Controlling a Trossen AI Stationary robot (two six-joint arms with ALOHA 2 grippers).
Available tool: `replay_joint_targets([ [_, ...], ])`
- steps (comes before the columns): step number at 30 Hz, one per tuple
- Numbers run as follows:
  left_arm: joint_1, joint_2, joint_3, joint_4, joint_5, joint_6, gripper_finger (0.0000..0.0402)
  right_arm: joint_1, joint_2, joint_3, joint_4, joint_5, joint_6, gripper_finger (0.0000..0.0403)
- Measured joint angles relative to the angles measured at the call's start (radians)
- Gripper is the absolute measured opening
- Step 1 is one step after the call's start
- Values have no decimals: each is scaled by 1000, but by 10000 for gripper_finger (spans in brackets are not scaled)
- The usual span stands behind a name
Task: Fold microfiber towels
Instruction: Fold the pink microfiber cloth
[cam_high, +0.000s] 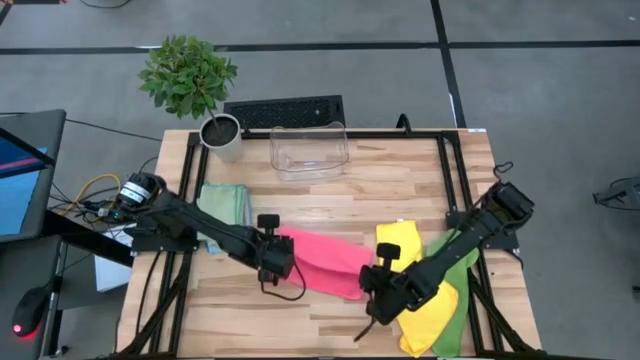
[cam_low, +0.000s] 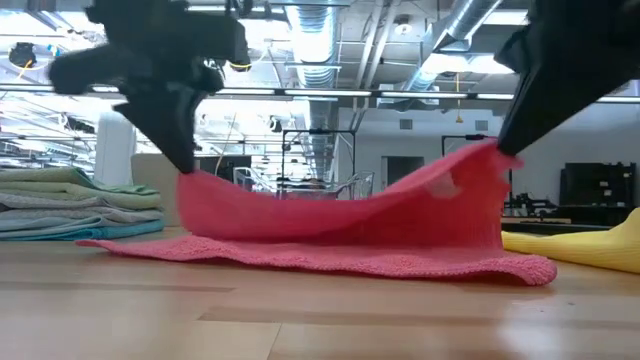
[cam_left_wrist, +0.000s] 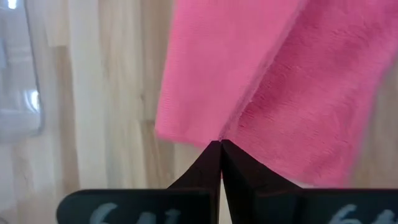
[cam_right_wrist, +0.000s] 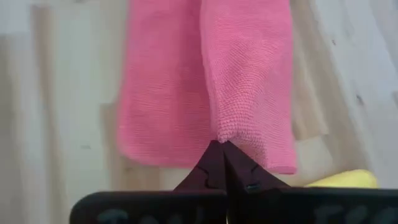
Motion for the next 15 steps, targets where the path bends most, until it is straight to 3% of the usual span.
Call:
replay_joint_targets([
  [7,-99,0,-9,-40,-15,-94,0,69,4,24,23,-1,113,5],
  [15,-147,0,-9,-38,-79,-169,0,89,10,24,111,2,129,5],
])
